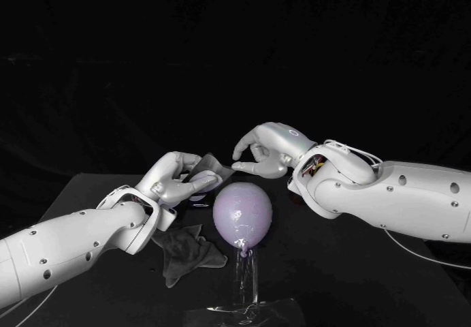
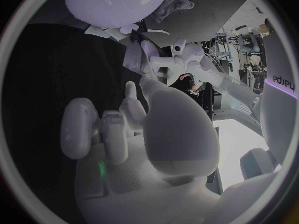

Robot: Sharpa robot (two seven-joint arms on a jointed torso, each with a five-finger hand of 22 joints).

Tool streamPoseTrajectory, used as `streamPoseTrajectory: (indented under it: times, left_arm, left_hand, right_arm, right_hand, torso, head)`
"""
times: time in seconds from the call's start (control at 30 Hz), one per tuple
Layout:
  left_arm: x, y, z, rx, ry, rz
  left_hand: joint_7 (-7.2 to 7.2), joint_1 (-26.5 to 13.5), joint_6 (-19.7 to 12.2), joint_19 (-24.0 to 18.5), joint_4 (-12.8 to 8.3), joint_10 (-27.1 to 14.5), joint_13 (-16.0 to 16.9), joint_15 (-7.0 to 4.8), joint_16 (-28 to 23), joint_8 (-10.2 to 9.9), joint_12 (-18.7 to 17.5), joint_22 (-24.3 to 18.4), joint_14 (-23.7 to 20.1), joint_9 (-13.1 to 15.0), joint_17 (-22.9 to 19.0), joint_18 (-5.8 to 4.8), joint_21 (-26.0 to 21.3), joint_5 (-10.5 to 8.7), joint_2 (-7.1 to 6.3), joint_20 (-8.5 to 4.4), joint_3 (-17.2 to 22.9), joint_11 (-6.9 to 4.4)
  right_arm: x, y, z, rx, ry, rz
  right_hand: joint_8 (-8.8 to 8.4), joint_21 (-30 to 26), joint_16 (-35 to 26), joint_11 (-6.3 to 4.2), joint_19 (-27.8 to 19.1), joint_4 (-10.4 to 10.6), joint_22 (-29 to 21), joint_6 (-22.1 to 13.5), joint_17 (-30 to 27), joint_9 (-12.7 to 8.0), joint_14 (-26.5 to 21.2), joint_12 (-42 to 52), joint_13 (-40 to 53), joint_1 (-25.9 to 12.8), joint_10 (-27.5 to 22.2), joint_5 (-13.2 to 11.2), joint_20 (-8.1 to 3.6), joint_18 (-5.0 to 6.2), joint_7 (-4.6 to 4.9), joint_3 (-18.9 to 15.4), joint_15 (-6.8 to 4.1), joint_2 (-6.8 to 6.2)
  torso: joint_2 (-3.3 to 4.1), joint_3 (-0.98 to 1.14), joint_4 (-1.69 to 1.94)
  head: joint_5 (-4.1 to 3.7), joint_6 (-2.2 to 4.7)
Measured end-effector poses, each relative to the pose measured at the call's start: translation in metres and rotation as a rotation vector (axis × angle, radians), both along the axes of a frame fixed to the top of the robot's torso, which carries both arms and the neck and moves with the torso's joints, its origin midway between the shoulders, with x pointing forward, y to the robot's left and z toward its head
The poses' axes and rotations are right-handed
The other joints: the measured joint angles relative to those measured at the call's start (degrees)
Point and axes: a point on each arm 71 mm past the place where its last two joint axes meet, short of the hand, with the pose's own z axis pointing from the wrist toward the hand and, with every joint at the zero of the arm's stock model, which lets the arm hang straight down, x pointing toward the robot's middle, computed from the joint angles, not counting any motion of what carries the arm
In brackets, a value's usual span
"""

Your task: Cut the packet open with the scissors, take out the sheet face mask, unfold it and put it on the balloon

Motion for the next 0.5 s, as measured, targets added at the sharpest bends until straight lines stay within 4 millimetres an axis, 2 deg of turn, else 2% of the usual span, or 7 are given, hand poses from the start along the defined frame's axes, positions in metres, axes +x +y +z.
streamPoseTrajectory:
  times: [0.5]
  left_arm:
    - [-0.0007,-0.0009,0.0003,-0.001,0.001,-0.003]
  left_hand:
    - [0.01,0.2,0.0,0.0,0.0,0.0,0.0,0.01,0.0,0.2,0.0,0.0,0.0,-0.1,0.1,0.24,0.0,-0.06,0.01,0.0,0.0,0.01]
  right_arm:
    - [0.003,0.0031,-0.0003,-0.005,-0.002,-0.003]
  right_hand:
    - [0.0,0.0,0.1,-0.01,0.0,0.0,0.0,0.0,0.0,0.0,0.0,0.0,0.0,0.0,0.0,0.0,0.02,-0.01,0.0,0.0,0.0,0.0]
  torso:
    - [0.0,-0.04,0.03]
  head:
    - [0.07,-0.16]
